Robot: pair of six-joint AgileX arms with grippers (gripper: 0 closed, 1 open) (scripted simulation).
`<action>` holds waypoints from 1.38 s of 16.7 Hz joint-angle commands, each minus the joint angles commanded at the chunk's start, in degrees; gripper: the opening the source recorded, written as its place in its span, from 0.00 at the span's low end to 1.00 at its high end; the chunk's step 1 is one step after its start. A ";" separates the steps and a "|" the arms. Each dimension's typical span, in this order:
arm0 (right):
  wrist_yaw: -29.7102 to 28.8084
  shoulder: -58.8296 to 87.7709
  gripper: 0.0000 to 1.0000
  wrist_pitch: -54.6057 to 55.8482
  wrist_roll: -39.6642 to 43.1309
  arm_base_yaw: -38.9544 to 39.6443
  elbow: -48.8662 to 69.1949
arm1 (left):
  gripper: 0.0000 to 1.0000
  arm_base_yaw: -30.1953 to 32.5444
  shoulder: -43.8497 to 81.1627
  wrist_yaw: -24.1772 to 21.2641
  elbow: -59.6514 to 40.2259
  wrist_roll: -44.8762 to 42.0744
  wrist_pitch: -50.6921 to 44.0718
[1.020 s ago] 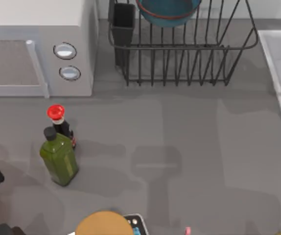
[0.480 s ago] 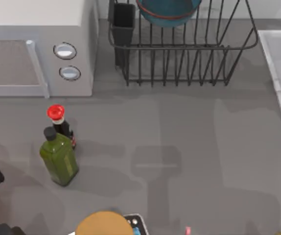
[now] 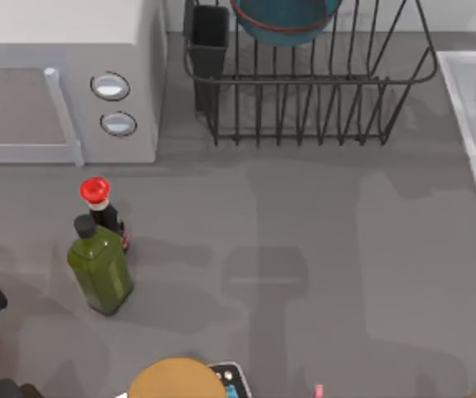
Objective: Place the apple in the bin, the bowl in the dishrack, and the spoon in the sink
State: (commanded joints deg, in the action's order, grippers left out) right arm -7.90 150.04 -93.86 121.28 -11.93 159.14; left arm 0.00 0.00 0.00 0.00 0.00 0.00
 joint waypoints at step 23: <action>5.36 -0.98 0.38 14.03 -5.78 3.51 -19.70 | 1.00 0.00 0.00 0.00 0.00 0.00 0.00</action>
State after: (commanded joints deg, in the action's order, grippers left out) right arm -2.53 149.06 -79.83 115.49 -8.41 139.44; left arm 0.00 0.00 0.00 0.00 0.00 0.00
